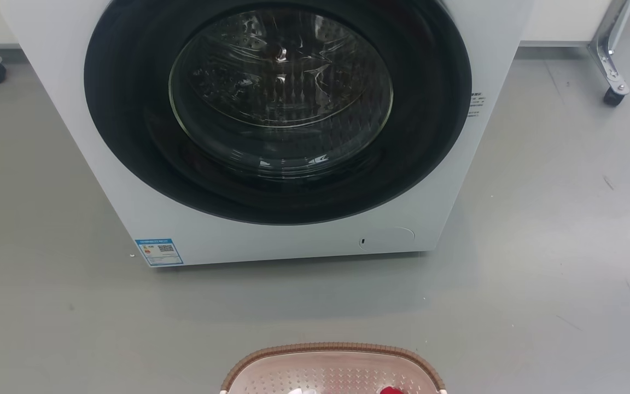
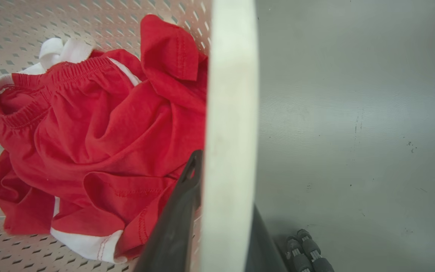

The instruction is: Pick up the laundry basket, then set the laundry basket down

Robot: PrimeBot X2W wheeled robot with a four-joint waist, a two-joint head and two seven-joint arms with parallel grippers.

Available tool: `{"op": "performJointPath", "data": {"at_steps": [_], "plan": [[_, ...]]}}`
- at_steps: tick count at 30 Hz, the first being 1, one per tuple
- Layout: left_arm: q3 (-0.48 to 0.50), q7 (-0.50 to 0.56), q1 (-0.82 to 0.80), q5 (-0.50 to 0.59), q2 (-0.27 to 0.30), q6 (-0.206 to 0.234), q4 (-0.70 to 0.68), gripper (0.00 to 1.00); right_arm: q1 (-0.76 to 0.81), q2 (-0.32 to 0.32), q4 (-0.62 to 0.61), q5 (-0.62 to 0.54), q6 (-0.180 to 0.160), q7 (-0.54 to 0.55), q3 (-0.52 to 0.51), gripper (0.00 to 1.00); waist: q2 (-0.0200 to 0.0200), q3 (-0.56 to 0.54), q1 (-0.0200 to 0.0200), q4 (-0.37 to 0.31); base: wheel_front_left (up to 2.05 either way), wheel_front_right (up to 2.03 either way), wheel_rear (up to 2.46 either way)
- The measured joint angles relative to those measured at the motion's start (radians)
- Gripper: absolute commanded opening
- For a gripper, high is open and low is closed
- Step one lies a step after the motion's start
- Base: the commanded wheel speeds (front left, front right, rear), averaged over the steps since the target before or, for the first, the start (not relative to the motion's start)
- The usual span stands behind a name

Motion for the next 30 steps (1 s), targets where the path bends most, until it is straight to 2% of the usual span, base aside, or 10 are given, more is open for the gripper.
{"op": "performJointPath", "data": {"at_steps": [30], "plan": [[-0.03,0.011,-0.001,-0.044,-0.003,0.012,0.018,0.0,-0.003,0.003,0.024,0.062,0.0,0.007,0.051,0.0,-0.0001,-0.021,0.0,0.002,0.0,0.0,0.0]]}}
